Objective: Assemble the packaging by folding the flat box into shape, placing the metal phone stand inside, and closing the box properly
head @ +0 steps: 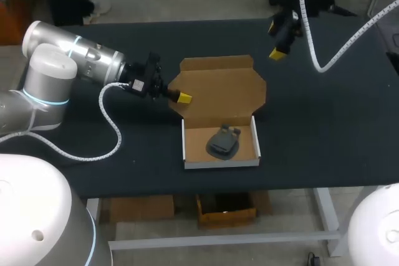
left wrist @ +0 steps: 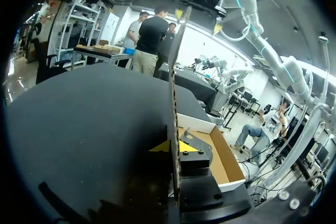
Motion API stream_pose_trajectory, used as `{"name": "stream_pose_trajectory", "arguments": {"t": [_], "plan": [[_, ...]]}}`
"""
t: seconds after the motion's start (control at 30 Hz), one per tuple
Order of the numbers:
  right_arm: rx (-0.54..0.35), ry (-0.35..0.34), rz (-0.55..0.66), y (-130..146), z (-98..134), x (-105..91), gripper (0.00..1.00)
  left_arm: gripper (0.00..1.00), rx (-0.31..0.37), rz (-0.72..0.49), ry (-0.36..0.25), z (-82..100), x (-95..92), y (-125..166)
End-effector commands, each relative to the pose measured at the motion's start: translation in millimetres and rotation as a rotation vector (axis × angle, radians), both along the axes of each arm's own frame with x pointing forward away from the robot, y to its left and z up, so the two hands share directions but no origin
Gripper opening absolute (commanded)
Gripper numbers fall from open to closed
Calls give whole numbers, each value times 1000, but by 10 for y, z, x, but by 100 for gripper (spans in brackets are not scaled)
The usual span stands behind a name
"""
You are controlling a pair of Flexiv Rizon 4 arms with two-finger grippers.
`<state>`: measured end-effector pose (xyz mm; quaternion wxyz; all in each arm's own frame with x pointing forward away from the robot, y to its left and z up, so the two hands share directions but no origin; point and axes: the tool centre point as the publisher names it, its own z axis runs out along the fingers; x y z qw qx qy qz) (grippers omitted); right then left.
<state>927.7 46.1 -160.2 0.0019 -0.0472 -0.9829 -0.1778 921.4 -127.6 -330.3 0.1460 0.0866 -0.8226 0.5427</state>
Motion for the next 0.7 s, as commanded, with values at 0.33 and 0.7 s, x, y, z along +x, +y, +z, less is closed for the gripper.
{"name": "stream_pose_trajectory", "arguments": {"t": [0.33,0.7], "plan": [[-13,14,27,152,35,66,100,0,47,17,-138,92,-259,21],[-14,19,36,178,26,56,100,0,74,15,-238,111,-293,-46]]}}
